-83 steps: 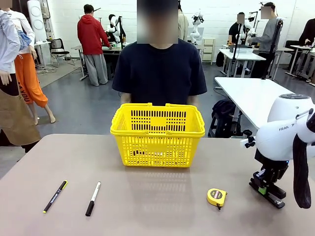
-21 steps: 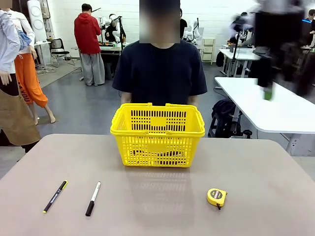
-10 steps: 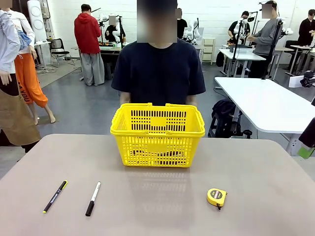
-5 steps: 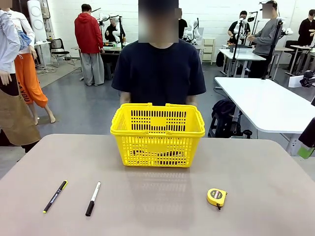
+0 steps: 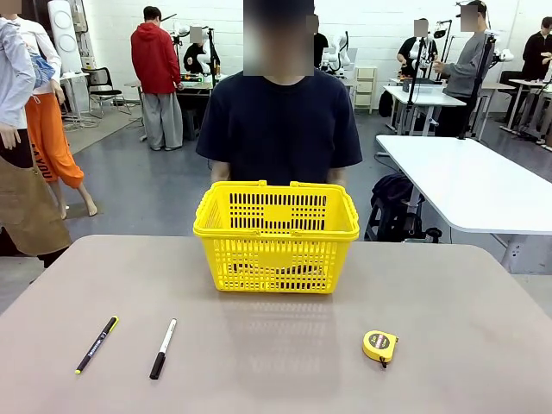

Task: Place the items the person wants into the basket.
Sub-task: Pick up the item the person points to and place it in the Market Basket.

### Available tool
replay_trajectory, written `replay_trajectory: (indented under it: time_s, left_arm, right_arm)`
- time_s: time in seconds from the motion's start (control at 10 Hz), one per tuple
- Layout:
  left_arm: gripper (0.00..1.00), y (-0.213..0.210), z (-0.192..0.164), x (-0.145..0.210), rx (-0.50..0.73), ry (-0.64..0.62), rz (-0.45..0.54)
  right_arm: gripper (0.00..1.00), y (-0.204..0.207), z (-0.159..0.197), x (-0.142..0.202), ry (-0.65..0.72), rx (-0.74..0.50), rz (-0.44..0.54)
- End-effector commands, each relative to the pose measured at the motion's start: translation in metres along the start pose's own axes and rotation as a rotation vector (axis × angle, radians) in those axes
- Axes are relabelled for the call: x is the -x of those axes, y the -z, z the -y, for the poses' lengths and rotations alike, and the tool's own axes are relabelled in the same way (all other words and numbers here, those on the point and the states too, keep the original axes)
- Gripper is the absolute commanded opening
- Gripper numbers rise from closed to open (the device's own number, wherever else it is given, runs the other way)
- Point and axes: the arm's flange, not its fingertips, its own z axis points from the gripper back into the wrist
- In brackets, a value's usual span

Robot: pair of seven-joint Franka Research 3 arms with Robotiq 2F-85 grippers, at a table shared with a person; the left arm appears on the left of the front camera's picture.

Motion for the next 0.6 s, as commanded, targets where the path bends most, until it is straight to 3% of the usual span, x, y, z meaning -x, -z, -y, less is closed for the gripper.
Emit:
replay_trajectory:
  time_s: [0.0,0.1,0.3,0.5]
  left_arm:
    - [1.0,0.0,0.001,0.001,0.005,0.02,0.016]
    - [1.0,0.0,0.001,0.001,0.005,0.02,0.016]
    - [1.0,0.0,0.001,0.001,0.005,0.02,0.016]
    - [1.0,0.0,0.001,0.001,0.005,0.02,0.016]
  right_arm:
    - [1.0,-0.069,0.049,0.038,-0.158,-0.291,0.295]
    - [1.0,-0.082,0.078,0.059,-0.219,-0.392,0.401]
    - [1.0,-0.083,0.135,0.089,-0.239,-0.52,0.474]
    - [1.0,-0.076,0.175,0.11,-0.285,-0.445,0.612]
